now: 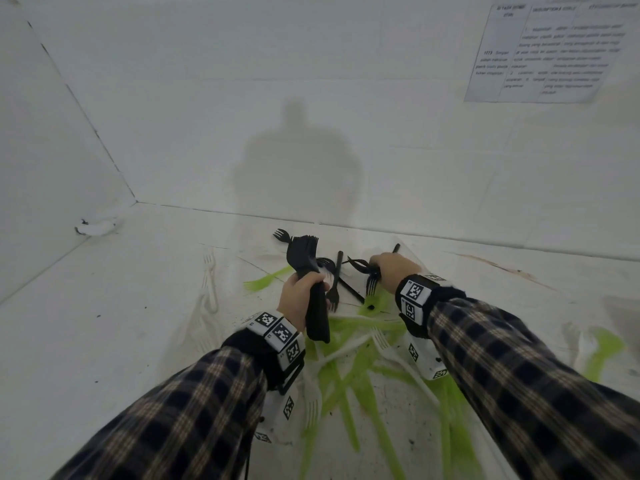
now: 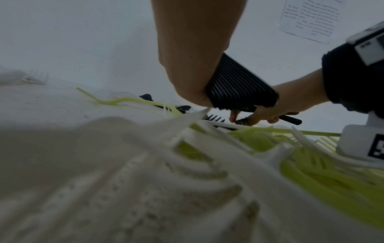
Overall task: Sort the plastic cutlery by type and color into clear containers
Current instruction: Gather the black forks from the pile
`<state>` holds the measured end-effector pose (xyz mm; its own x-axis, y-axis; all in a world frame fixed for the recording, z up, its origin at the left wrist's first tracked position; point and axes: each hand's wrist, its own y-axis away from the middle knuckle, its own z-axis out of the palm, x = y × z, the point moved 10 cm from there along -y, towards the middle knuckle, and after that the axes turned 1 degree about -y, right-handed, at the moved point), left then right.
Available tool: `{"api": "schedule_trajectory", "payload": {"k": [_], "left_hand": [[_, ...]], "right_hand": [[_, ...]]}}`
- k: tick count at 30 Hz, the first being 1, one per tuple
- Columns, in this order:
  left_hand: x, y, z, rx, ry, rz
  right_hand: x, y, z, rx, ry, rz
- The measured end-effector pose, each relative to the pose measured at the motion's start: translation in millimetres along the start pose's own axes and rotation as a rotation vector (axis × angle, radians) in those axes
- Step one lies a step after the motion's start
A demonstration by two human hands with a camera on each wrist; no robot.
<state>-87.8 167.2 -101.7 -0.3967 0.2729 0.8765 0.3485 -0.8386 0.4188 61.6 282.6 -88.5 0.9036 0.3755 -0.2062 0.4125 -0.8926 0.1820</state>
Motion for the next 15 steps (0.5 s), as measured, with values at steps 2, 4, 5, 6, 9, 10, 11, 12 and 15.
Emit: {"api": "schedule_trajectory", "payload": {"k": [2, 4, 5, 6, 9, 10, 11, 12, 15], "left_hand": [[-2.1, -1.8, -2.1, 0.0, 0.017, -0.019], [-4.4, -2.1, -2.6, -0.007, 0.034, -0.03], [-5.2, -1.4, -3.0, -0.008, 0.038, -0.033], [-5.6, -0.4, -2.8, -0.009, 0.04, -0.035], [-5.2, 2.6, -2.2, -0.012, 0.044, -0.027], [-4.7, 3.3, -2.4, -0.011, 0.043, -0.022], [-4.3, 4.4, -2.7, -0.01, 0.04, -0.018], [-4.2, 5.5, -3.1, -0.013, 0.036, -0.015], [-3.3, 10.1, -5.7, -0.025, 0.017, -0.009]], "right_hand": [[-1.1, 1.8, -4.2, 0.024, -0.049, 0.004], [0.0, 6.2, -18.6, 0.118, -0.154, 0.034], [0.1, 9.1, -27.8, 0.183, -0.199, 0.044], [-0.3, 10.9, -34.8, 0.229, -0.228, 0.058], [-6.4, 11.0, -45.2, 0.284, -0.449, 0.079], [-8.4, 10.8, -46.5, 0.291, -0.565, 0.087], [-11.5, 10.8, -48.5, 0.308, -0.644, 0.084], [-15.3, 12.5, -50.0, 0.313, -0.68, 0.087], [-27.2, 13.8, -40.2, 0.241, -0.697, 0.092]]}}
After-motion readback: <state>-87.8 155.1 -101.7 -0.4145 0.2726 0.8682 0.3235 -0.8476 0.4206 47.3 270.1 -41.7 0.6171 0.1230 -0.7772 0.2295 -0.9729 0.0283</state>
